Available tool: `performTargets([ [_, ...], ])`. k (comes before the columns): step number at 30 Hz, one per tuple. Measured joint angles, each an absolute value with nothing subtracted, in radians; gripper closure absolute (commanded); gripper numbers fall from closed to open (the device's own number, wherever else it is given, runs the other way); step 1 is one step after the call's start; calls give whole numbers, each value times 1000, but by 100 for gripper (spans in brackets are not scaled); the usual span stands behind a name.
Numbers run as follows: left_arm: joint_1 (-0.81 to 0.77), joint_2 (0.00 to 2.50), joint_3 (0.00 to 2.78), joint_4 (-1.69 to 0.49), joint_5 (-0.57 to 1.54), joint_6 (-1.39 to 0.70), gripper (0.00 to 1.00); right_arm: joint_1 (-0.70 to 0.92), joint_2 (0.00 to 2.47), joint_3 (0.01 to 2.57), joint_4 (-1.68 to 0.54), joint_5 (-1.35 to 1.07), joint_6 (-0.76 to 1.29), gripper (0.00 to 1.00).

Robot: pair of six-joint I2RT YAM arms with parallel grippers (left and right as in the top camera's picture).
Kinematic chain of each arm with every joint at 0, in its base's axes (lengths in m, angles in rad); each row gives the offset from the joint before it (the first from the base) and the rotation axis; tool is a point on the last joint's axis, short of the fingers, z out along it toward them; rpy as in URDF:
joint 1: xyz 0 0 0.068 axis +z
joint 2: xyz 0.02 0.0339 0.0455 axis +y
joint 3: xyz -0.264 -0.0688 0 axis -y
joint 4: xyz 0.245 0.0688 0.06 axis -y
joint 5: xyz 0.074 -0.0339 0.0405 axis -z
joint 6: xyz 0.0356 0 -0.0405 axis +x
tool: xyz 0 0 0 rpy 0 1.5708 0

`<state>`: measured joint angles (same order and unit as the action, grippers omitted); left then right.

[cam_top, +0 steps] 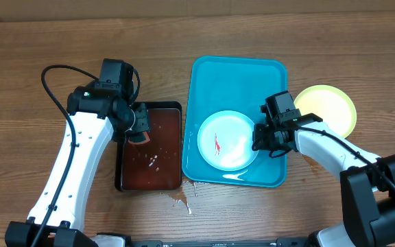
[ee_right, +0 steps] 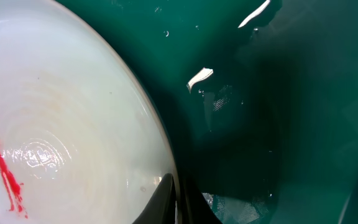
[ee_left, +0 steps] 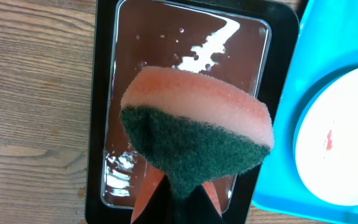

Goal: Clean dirty plates on tray and stack at the side
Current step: 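Grasp the sponge with the left gripper and lift it from the black tray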

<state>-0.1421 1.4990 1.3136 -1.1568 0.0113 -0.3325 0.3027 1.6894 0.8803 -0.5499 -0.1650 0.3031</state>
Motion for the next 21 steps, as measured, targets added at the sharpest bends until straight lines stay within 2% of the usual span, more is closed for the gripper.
performTargets([
  [12, -142, 1527, 1314, -1124, -42, -341, 96, 303, 1689, 880, -549, -167, 303, 96],
  [21, -168, 1688, 1314, -1119, -38, -366, 96, 303, 1689, 880, -549, -167, 303, 96],
])
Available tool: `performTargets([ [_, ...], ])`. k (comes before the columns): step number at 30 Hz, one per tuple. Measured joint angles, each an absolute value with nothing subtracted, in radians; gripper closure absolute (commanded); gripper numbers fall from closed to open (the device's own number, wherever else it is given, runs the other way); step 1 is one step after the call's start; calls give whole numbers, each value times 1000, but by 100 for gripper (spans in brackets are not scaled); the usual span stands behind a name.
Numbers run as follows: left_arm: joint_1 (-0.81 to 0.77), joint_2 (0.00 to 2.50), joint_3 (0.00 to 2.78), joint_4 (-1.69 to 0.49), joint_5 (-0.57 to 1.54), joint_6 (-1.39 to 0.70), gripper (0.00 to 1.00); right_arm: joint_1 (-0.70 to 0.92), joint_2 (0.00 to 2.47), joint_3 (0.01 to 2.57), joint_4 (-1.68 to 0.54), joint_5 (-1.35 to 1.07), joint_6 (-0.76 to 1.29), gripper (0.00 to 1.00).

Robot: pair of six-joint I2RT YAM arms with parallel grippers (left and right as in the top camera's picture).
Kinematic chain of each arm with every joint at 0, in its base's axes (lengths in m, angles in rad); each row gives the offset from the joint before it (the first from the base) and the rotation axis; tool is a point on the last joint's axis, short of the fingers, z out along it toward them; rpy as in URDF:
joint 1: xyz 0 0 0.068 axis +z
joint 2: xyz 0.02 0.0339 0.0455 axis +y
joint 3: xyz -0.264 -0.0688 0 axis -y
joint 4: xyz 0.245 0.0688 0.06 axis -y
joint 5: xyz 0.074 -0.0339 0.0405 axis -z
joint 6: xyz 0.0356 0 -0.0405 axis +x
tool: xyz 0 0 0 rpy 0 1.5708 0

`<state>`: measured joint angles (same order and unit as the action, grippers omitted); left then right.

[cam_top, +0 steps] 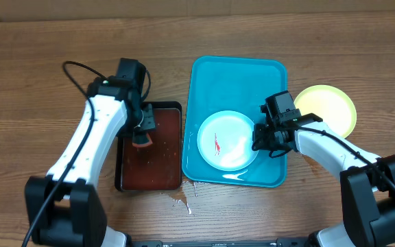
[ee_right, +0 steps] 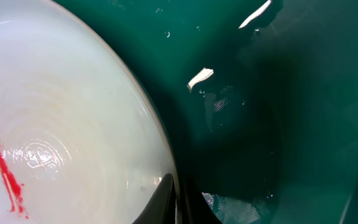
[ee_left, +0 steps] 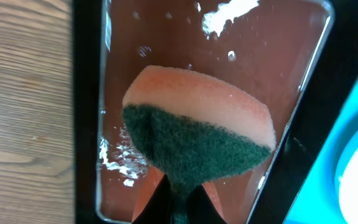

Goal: Clean dirty plates on tray and stack at the side
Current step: 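Grasp the sponge with the left gripper and lift it from the black tray, then move the sponge with the left gripper onto the white plate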

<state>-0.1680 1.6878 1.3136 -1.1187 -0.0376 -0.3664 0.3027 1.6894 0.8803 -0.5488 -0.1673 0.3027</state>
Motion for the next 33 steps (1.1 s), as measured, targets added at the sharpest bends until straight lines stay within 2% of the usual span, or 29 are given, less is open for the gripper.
performTargets([
  [8, -176, 1707, 1446, -1194, 72, -376, 96, 303, 1689, 880, -548, -168, 303, 96],
  [12, -229, 1707, 1541, -1034, 208, -392, 96, 303, 1689, 880, -548, -169, 303, 96],
  [19, -444, 1759, 1540, -812, 311, -453, 96, 303, 1689, 880, -548, -168, 303, 96],
  [24, -567, 1914, 1532, -777, 338, -491, 96, 303, 1689, 880, -548, -168, 303, 96],
  [33, -609, 2063, 1509, -861, 234, -635, 96, 303, 1689, 880, -548, -169, 303, 96],
])
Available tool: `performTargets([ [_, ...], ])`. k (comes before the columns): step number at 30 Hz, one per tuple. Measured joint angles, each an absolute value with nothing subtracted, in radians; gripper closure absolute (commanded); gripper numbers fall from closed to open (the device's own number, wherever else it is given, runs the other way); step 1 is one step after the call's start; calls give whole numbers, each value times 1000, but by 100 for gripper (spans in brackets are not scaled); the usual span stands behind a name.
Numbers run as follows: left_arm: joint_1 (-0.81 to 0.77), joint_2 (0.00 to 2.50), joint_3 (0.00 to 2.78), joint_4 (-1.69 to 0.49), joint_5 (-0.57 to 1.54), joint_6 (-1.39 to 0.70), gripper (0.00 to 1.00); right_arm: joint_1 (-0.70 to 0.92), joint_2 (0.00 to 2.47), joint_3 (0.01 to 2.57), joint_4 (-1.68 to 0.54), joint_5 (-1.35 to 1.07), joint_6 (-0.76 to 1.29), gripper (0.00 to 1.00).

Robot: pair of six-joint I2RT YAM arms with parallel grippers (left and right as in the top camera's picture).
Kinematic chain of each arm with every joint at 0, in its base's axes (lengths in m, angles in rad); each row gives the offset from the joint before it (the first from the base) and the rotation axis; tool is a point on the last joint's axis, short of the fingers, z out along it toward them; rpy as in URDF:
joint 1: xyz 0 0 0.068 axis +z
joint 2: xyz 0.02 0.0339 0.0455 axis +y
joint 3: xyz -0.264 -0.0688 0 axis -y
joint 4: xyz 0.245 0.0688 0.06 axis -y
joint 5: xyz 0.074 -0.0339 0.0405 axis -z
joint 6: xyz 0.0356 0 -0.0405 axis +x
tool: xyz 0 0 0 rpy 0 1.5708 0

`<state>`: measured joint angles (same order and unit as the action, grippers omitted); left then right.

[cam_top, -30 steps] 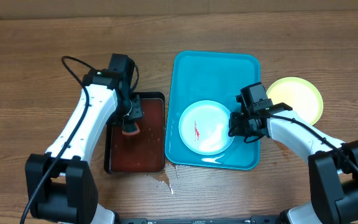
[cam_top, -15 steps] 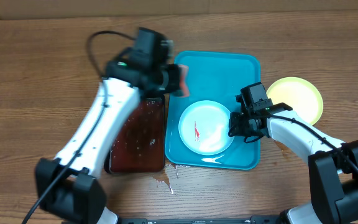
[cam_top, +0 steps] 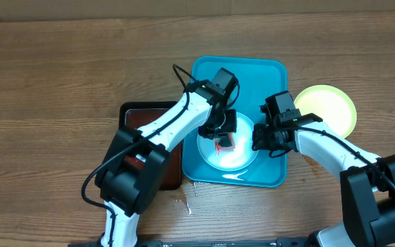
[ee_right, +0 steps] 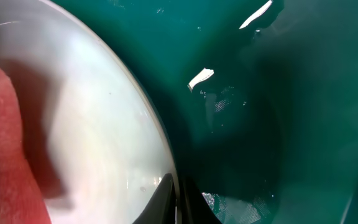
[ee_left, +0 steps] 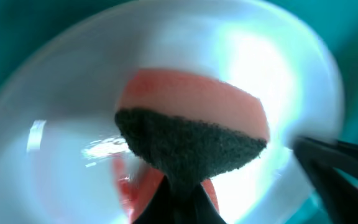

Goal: Clean dirty plates on tray and stack at the side
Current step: 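Move the sponge with the left gripper onto the white plate, then scrub the white plate with the sponge while right gripper holds its rim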

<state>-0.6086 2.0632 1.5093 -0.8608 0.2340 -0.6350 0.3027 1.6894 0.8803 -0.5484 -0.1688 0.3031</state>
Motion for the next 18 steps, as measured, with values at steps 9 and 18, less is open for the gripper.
performTargets([
  [9, -609, 2063, 1510, -921, -30, -665, 96, 303, 1689, 880, -549, -171, 303, 96],
  [18, -609, 2080, 1510, -793, 198, -598, 96, 303, 1689, 881, -550, -173, 302, 96],
])
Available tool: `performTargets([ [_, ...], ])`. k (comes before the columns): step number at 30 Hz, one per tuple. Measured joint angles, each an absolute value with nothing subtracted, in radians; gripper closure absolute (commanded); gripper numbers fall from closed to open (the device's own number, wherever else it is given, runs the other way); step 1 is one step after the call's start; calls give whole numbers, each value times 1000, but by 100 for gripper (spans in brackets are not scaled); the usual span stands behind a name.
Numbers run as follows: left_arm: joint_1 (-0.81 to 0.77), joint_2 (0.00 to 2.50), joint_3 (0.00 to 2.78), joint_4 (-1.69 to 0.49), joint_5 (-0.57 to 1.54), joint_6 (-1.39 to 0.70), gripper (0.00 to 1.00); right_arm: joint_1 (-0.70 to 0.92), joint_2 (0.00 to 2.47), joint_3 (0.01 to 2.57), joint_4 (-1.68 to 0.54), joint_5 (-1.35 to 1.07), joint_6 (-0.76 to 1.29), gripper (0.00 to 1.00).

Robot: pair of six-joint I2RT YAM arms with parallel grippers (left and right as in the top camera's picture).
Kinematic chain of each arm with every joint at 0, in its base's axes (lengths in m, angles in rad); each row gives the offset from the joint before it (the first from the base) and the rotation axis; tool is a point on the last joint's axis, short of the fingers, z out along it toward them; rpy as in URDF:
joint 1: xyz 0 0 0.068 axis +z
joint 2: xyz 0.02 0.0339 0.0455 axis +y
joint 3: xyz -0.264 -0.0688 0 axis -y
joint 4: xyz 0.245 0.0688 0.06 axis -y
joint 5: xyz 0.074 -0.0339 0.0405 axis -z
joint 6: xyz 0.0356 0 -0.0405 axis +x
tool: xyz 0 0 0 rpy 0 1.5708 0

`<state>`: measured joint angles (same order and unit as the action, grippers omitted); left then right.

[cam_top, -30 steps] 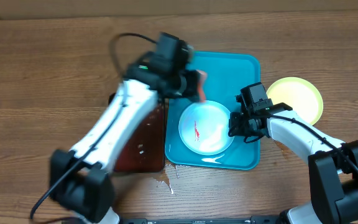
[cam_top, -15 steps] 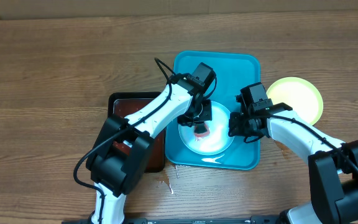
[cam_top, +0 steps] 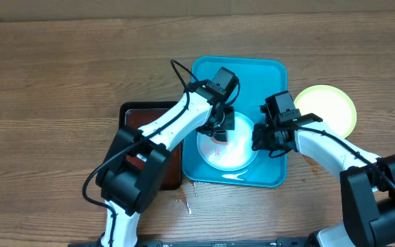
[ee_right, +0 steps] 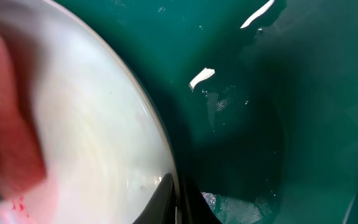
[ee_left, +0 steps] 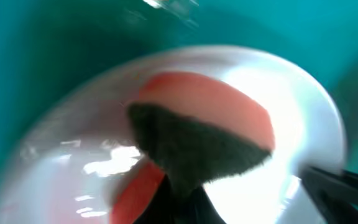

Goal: Clean dirty plates on tray and stack at the side
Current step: 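Scrub the white plate with the sponge while right gripper holds its rim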

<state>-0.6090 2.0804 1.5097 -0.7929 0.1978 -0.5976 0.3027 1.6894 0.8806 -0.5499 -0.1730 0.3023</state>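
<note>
A white plate (cam_top: 235, 147) with a red smear lies in the near half of the blue tray (cam_top: 245, 79). My left gripper (cam_top: 218, 130) is shut on a pink and green sponge (ee_left: 204, 134), pressed on the plate's far-left part. My right gripper (cam_top: 258, 140) is shut on the plate's right rim (ee_right: 166, 174). In the right wrist view the sponge (ee_right: 5, 149) shows blurred at the left over the white plate (ee_right: 98, 137). A yellow-green plate (cam_top: 328, 110) lies on the table to the right of the tray.
A black tray of reddish-brown water (cam_top: 158, 161) sits left of the blue tray, partly under my left arm. Splashes of liquid (cam_top: 184, 199) mark the table near its front corner. The wooden table (cam_top: 46, 68) stretches out to the left and back.
The sponge in my left gripper has shifted a little toward the plate's far-left part. The red smear is now mostly covered. My right gripper has stayed on the rim.
My left gripper held the sponge above the black water tray, then lower over the water. Then it was over at the blue tray with the sponge on the white plate's red smear, and now slightly farther up the plate. My right gripper has gripped the plate's rim throughout.
</note>
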Motion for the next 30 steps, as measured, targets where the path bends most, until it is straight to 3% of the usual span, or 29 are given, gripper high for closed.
performTargets([
  [7, -585, 2157, 1524, -788, 451, -592, 96, 301, 1690, 881, -562, -168, 302, 96],
  [14, -593, 2166, 1526, -883, 527, -569, 96, 301, 1690, 881, -561, -168, 302, 96],
  [24, -614, 2166, 1563, -1097, 376, -566, 96, 301, 1690, 881, -560, -169, 302, 96],
  [30, -623, 2166, 1617, -1200, 89, -579, 96, 301, 1690, 881, -558, -172, 302, 96],
])
